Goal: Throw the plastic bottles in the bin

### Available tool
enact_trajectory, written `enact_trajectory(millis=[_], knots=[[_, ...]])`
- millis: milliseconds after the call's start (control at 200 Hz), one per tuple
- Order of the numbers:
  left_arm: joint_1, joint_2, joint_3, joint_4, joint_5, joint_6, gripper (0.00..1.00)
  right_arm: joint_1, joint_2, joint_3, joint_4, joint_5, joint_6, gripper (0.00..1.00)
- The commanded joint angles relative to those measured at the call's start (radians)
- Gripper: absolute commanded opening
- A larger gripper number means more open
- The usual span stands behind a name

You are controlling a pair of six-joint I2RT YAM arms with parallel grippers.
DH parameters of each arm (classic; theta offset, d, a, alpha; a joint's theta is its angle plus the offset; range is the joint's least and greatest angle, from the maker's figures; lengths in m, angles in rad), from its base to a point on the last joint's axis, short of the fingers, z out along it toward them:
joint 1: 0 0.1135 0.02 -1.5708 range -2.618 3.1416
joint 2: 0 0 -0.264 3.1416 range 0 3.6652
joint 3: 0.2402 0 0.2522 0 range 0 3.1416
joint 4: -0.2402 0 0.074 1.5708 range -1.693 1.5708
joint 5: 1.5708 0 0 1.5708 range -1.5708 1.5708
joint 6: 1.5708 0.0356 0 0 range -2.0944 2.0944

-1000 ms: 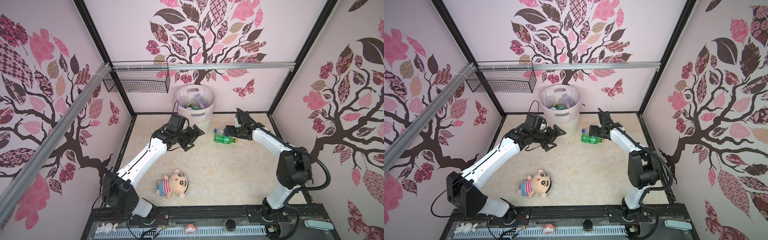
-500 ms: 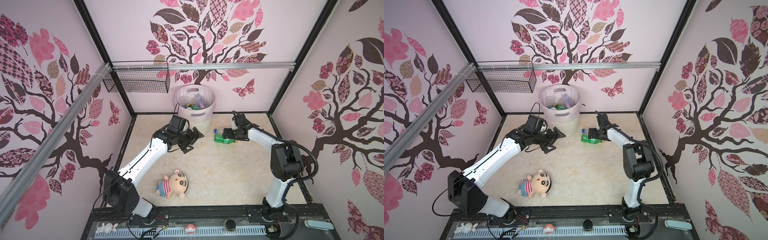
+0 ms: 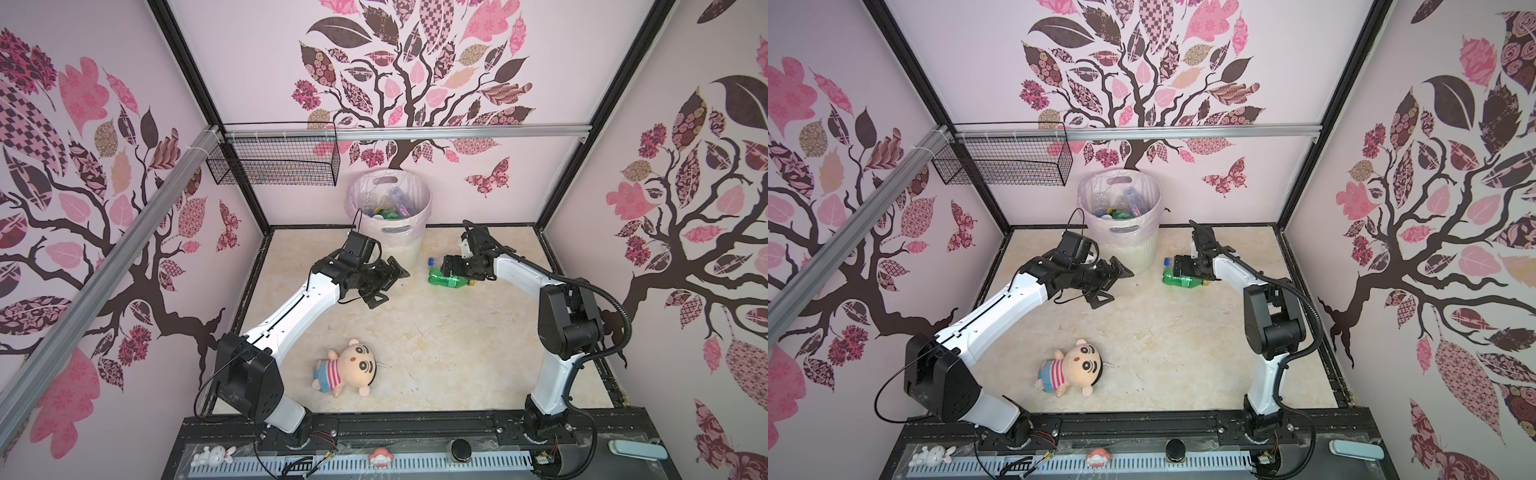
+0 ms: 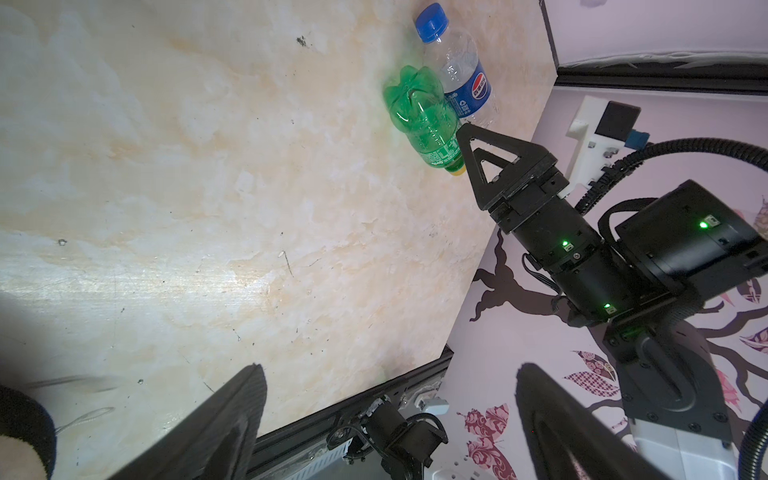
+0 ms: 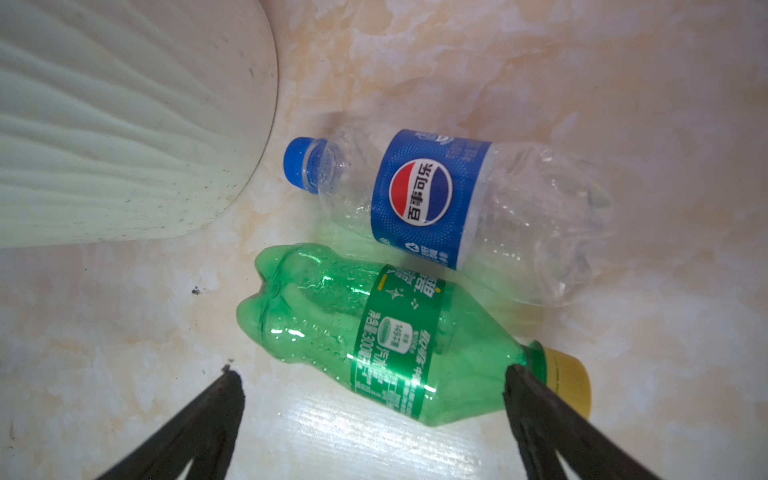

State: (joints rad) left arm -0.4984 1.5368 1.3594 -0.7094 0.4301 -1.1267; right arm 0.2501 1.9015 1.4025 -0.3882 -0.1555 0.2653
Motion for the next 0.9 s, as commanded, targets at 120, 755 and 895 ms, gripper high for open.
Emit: enact_trajectory(millis=[120,755,895], knots=[[-0.006,0.015,-0.004,0.018,0.01,-0.005,0.97,-0.006,0.016,-0.019,0.008,-0.031,0.009,1.0],[-0.008,0.017,-0.025,0.039,0.012,-0.034,0.97,0.076,-0.046,-0.093,0.016,-0.081,0.055,1.0],[-0.007,0.014,-0.028,0.038,0.012,-0.035,0.97,0.09,-0.083,-0.078,0.0,-0.084,0.061,0.99]])
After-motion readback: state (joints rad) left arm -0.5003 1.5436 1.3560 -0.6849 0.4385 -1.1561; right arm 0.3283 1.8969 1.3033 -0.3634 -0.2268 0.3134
